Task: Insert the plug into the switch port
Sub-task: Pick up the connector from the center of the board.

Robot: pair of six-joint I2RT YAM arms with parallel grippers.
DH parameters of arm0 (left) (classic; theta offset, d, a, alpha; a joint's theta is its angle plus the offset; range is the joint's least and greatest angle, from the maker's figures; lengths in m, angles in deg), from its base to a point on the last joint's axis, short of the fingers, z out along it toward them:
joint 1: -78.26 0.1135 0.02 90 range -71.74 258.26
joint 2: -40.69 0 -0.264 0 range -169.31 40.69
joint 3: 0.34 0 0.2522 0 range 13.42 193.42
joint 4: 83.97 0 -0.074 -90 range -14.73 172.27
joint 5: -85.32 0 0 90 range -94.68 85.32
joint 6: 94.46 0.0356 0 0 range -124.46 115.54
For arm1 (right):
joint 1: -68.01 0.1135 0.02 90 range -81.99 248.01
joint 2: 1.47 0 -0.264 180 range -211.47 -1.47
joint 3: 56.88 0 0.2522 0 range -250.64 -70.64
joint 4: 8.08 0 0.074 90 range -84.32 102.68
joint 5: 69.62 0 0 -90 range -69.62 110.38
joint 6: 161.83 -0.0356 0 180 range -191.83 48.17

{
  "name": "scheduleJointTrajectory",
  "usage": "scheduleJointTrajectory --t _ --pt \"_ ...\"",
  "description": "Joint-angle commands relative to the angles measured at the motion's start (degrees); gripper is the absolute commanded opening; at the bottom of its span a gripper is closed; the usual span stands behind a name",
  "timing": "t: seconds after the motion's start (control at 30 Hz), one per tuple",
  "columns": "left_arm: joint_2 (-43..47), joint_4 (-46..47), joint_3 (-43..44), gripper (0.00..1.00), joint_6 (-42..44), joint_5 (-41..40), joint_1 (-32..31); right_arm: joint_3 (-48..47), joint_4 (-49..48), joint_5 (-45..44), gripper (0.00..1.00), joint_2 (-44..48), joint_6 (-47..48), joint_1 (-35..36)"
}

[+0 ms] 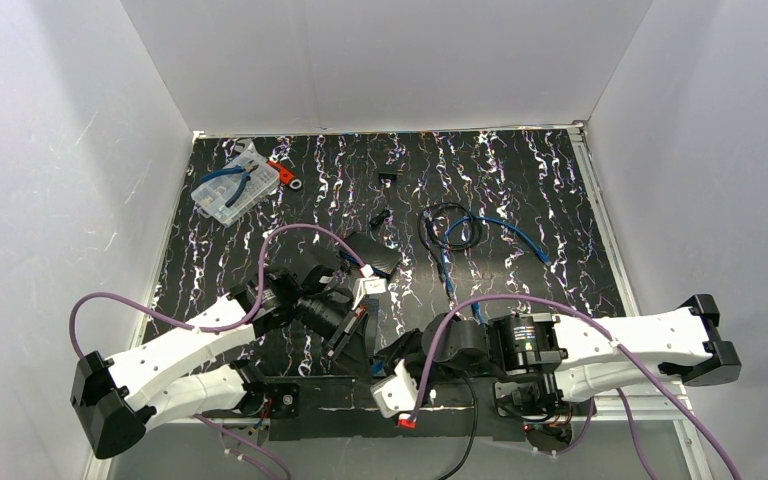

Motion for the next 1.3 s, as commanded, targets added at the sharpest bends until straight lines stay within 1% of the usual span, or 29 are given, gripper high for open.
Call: scheduleJointTrajectory --t 0.0,0.13,0.27,0.5,0.6,0.7,0.73,0.77,0.87,0.93,0.97,1.03,1.07,1.13,1.2,1.27 --pt "1.0 -0.3 -0.7 0.00 0.0 2.1 0.2 -2.4 -3.0 -0.2 0.39 -0.6 0.8 0.6" --pt "0.9 0.0 -0.9 0.00 0.1 2.1 0.2 -2.5 -3.1 0.0 0.32 -0.9 0.8 0.7" --pt "0.8 0.0 -0.9 0.00 0.0 2.2 0.2 -2.6 -3.1 0.1 0.27 -0.9 0.9 0.7" --pt "1.0 0.8 -0.7 0.00 -0.6 2.6 0.2 -2.5 -3.2 0.3 0.27 -1.3 0.5 0.8" --pt "0.9 1.0 -0.8 0.00 -0.6 2.6 0.2 -2.4 -3.4 0.4 0.19 -1.3 0.5 0.9" --pt "0.9 1.3 -0.9 0.00 -0.9 2.7 0.2 -2.3 -3.5 0.1 0.04 -1.2 0.4 1.0" --pt "1.0 1.5 -0.8 0.00 -1.0 2.7 0.2 -2.2 -3.6 -0.2 0.01 -1.2 0.4 1.0" --pt "1.0 1.6 -0.8 0.03 -1.0 2.5 0.2 -2.1 -3.6 -0.6 0.01 -1.1 0.2 1.0" --pt "1.7 2.2 -1.0 0.17 -1.2 1.3 0.2 -1.6 -3.2 -1.1 0.01 -0.6 -0.7 1.1" --pt "2.4 2.5 -1.1 0.32 -1.3 -1.0 0.2 -0.8 -3.6 -1.5 0.01 0.1 -1.7 1.1" --pt "2.9 2.8 -1.3 0.38 -1.6 -2.0 0.2 -0.1 -3.9 -1.9 0.01 0.5 -2.1 1.1" --pt "3.9 2.7 -1.1 0.46 -1.7 -4.3 0.3 1.3 -4.4 -4.0 0.01 1.2 -3.2 1.1" --pt "4.3 2.3 -0.7 0.48 -1.4 -6.3 0.3 2.3 -4.4 -5.1 0.01 1.5 -3.8 1.1" --pt "5.4 0.5 0.3 0.52 -0.5 -11.4 0.3 3.6 -4.5 -7.7 0.01 2.4 -5.8 1.1" --pt "7.2 -0.5 0.9 0.60 -0.5 -17.5 0.3 5.4 -4.9 -9.7 0.01 3.6 -8.1 1.1" --pt "9.7 0.2 0.2 0.63 -1.1 -22.6 0.3 7.2 -5.3 -13.2 0.01 4.9 -10.2 1.0"
